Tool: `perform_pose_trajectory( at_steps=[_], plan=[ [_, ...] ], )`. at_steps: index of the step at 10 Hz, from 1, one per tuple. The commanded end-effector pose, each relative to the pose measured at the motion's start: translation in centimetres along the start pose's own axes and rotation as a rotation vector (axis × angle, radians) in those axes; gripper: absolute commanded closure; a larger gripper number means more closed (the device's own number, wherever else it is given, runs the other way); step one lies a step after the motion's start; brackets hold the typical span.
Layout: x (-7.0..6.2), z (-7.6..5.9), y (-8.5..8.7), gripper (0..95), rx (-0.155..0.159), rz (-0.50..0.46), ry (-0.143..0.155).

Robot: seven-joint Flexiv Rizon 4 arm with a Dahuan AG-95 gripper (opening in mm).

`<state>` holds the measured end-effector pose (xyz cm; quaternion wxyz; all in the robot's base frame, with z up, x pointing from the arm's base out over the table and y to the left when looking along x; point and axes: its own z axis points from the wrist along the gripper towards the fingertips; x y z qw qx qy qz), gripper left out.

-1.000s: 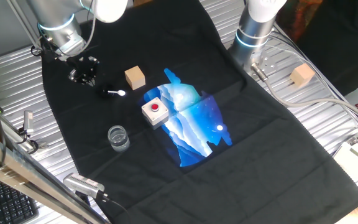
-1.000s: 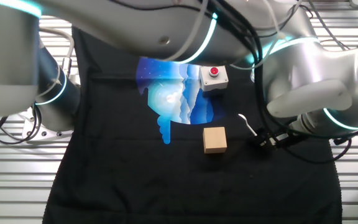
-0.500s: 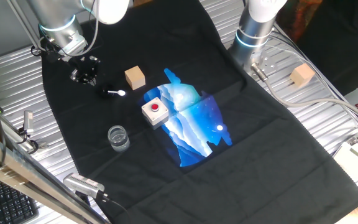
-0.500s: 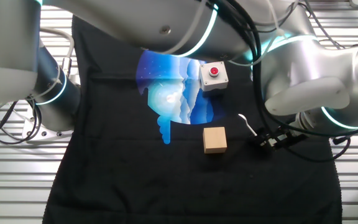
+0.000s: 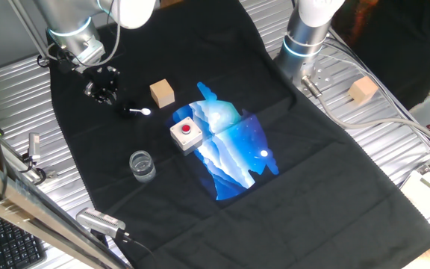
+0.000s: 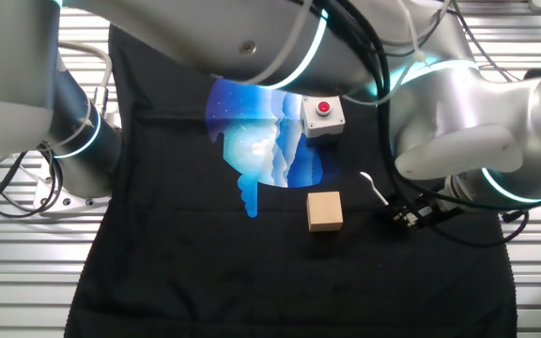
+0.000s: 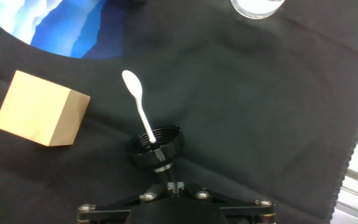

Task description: Screw the lid onto the jar

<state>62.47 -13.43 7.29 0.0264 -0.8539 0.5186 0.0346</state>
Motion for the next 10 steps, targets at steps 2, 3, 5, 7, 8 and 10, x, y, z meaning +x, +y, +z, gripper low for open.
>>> perform_pose_trajectory(
  at_steps=[2, 3, 5, 7, 8, 10],
  plan=[
    [0.1, 0.3, 0.0, 57.0, 0.008, -0.013, -0.004],
    [0.2, 0.4, 0.2, 57.0, 0.011, -0.014, -0.004],
    [0.3, 1.0, 0.4, 57.0, 0.016, -0.017, -0.005],
    [0.2, 1.6, 0.5, 57.0, 0.027, -0.018, -0.008],
    [0.1, 1.9, 0.6, 57.0, 0.030, -0.019, -0.008],
    [0.0, 2.4, 0.8, 57.0, 0.036, -0.017, -0.010]
  ],
)
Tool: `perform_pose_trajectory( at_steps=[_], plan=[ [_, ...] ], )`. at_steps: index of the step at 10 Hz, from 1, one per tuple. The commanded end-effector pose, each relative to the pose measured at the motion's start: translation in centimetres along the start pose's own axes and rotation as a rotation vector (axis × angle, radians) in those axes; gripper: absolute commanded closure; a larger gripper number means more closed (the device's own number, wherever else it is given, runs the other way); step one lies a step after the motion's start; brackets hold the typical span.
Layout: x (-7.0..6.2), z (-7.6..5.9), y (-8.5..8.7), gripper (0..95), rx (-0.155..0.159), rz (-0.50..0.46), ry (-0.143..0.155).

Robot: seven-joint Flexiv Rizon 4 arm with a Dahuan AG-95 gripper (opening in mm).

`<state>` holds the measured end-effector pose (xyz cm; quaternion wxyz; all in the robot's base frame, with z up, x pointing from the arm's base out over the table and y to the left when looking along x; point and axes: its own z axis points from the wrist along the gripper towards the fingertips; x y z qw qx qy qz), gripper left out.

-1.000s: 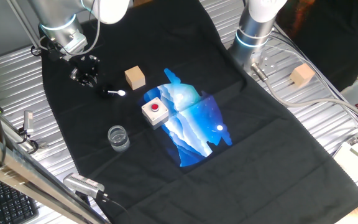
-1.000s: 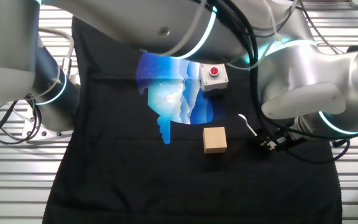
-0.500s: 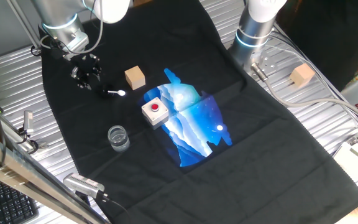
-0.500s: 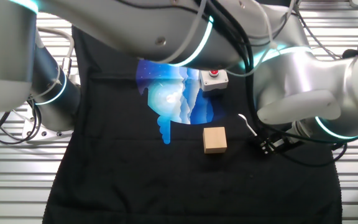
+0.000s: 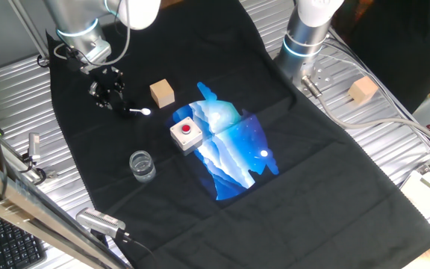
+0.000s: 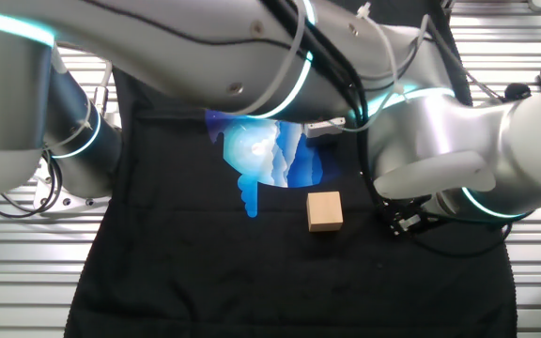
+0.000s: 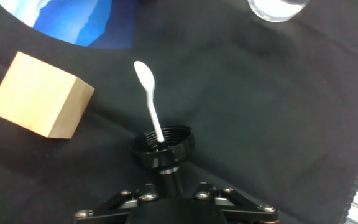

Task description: Screw the lid onto the jar

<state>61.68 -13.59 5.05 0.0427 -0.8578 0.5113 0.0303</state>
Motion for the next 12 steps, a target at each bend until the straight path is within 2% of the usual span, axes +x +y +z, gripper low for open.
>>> perform_pose_trajectory(
  at_steps=[1, 2, 6, 12],
  plan=[
    [0.00, 0.34, 0.13, 57.0, 0.008, -0.001, -0.002],
    [-0.01, 0.48, 0.19, 76.0, 0.012, -0.004, -0.003],
    [-0.20, 1.14, 0.32, 76.0, 0.029, -0.010, -0.026],
    [-0.26, 1.26, 0.30, 76.0, 0.049, -0.023, -0.048]
  ],
)
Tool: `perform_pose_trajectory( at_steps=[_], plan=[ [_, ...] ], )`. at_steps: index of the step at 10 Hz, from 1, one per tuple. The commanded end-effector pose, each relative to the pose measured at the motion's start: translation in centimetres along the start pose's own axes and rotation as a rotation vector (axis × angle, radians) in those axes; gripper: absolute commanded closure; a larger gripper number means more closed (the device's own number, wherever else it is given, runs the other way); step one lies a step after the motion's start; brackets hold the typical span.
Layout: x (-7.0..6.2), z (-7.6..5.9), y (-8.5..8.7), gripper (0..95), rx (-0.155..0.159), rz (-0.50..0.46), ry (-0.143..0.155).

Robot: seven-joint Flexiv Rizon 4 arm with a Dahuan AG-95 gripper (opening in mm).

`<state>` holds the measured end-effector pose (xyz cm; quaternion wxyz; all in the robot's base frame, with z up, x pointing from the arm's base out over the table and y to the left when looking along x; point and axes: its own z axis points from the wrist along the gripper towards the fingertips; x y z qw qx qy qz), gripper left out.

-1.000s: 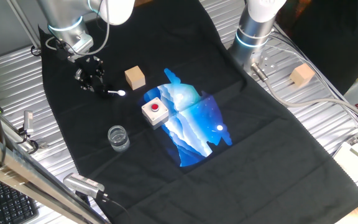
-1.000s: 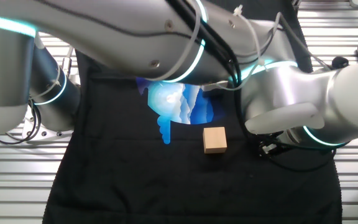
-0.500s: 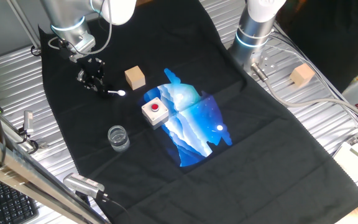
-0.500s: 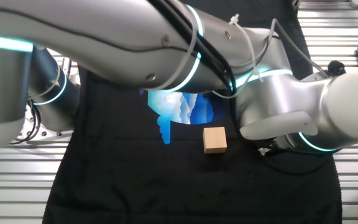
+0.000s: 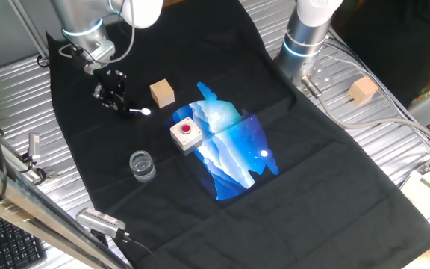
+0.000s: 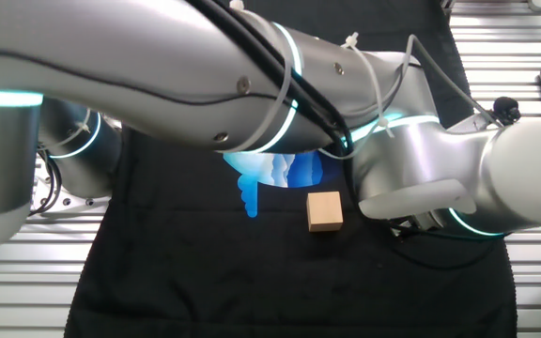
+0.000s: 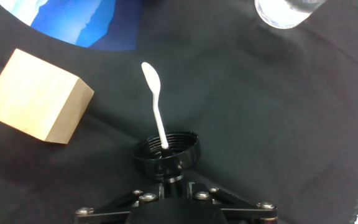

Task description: Screw the lid onto the jar

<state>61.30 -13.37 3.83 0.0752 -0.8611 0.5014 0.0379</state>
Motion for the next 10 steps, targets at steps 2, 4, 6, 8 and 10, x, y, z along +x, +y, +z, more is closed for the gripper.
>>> perform_pose_trajectory(
  at_steps=[2, 4, 6, 8, 10],
  plan=[
    [-0.02, 0.15, -0.16, 76.0, 0.008, -0.005, -0.011],
    [-0.07, 0.19, -0.26, 57.0, 0.012, -0.004, -0.016],
    [-0.09, 0.21, -0.32, 57.0, 0.016, -0.004, -0.018],
    [-0.10, 0.23, -0.35, 57.0, 0.023, -0.003, -0.026],
    [-0.12, 0.29, -0.48, 57.0, 0.040, 0.005, -0.049]
  ],
)
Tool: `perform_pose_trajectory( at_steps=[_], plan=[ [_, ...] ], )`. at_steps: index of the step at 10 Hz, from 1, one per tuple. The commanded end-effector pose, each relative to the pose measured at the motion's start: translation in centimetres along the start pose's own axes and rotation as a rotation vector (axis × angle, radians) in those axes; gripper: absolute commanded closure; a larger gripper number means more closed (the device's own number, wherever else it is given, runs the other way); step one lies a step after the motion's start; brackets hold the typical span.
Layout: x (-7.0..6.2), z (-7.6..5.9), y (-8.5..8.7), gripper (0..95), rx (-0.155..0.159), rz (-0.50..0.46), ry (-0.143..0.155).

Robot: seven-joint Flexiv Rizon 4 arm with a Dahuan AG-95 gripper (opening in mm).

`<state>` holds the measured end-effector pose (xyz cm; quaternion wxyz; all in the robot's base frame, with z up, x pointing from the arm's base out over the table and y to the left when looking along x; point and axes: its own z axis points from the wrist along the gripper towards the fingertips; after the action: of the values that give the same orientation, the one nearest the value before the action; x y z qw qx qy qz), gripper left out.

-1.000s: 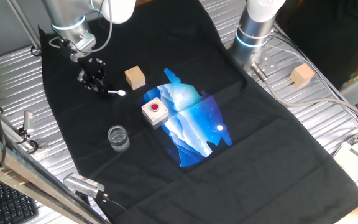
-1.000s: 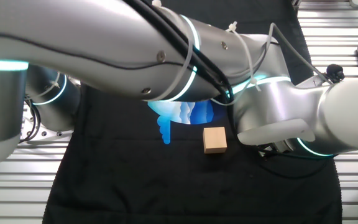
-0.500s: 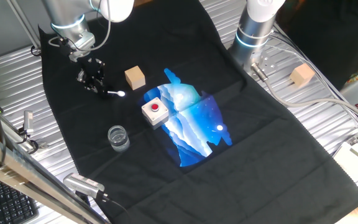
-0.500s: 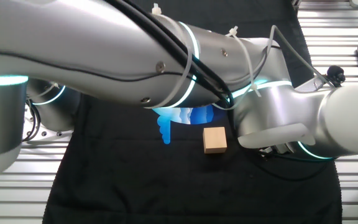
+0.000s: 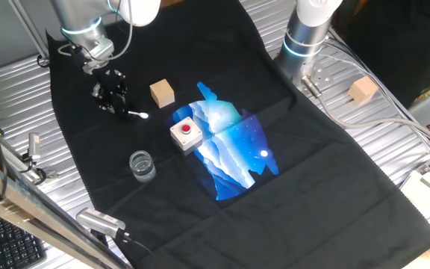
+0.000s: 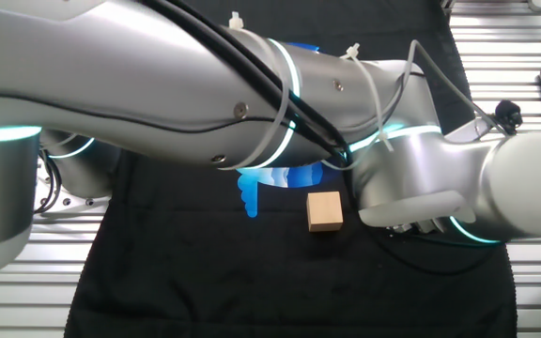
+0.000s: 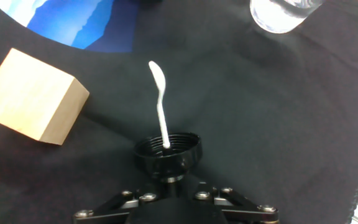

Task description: Screw the lid onto the jar

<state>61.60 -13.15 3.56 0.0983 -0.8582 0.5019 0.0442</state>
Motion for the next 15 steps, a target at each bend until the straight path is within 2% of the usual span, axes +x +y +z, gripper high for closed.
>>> perform_pose_trajectory(
  at_steps=[1, 6, 10, 15],
  plan=[
    [-0.13, 0.03, -0.20, 57.0, 0.008, 0.005, -0.017],
    [-0.27, 0.48, -0.83, 57.0, 0.021, 0.016, -0.026],
    [-0.28, 0.59, -1.08, 57.0, 0.048, 0.033, -0.055],
    [-0.31, 0.67, -1.16, 57.0, 0.064, 0.040, -0.078]
  ],
)
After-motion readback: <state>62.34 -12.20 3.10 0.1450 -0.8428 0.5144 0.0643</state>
